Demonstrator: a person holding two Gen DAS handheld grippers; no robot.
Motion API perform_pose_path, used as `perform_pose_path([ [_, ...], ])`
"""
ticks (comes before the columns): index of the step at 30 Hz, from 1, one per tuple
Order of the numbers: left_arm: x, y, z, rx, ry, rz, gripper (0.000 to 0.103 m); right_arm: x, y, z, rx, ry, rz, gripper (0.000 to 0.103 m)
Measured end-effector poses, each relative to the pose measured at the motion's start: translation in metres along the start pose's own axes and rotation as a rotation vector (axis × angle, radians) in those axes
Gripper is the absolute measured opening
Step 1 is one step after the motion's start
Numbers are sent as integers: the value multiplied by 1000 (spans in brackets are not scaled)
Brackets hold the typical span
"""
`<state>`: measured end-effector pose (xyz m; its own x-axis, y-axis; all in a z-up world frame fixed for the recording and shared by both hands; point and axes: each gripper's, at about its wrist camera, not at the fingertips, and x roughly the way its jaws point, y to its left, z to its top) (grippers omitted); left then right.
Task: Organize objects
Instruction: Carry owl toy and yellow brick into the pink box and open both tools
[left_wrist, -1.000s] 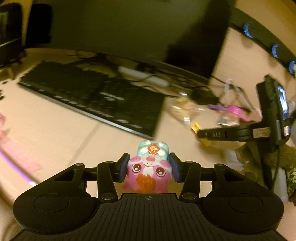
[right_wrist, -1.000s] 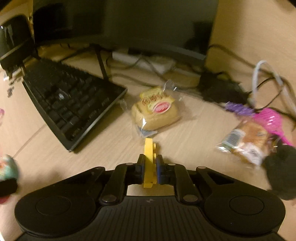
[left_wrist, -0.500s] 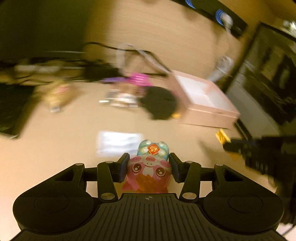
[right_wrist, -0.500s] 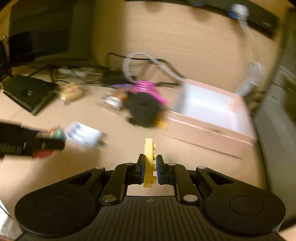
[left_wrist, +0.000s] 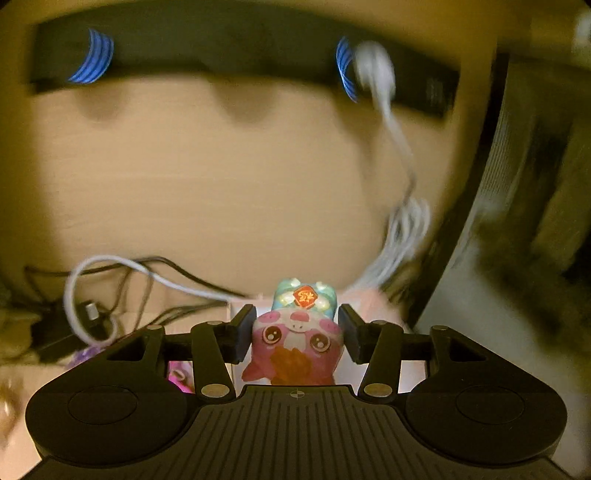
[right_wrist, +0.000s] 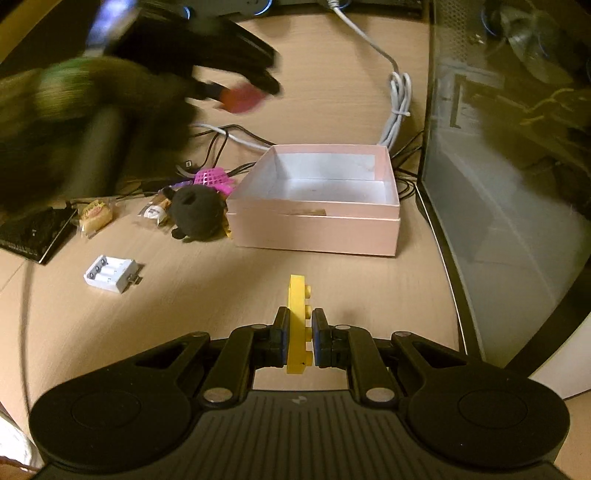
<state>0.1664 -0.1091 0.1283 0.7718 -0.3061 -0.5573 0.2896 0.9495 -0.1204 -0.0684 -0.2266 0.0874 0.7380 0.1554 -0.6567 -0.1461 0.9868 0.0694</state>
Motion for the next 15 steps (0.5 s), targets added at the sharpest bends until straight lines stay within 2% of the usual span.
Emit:
perform_pose_path([
  [2,23,4,0,-89,32,-35,53,1,-4,1,-1,-1,3,12],
  [4,26,8,-5,-144,12,-47,53,3,-6,2,-1,2,8,12],
  [7,15,16,-20,-134,-35,-55,53,8,-8,2,4,18,20,12],
  [10,-21,36,-41,-132,-86,-46,53,13,-7,5,1,16,22,12],
  [15,-97,80,-105,-69,-86,67,53,29,-5,38,42,-36,33,12],
])
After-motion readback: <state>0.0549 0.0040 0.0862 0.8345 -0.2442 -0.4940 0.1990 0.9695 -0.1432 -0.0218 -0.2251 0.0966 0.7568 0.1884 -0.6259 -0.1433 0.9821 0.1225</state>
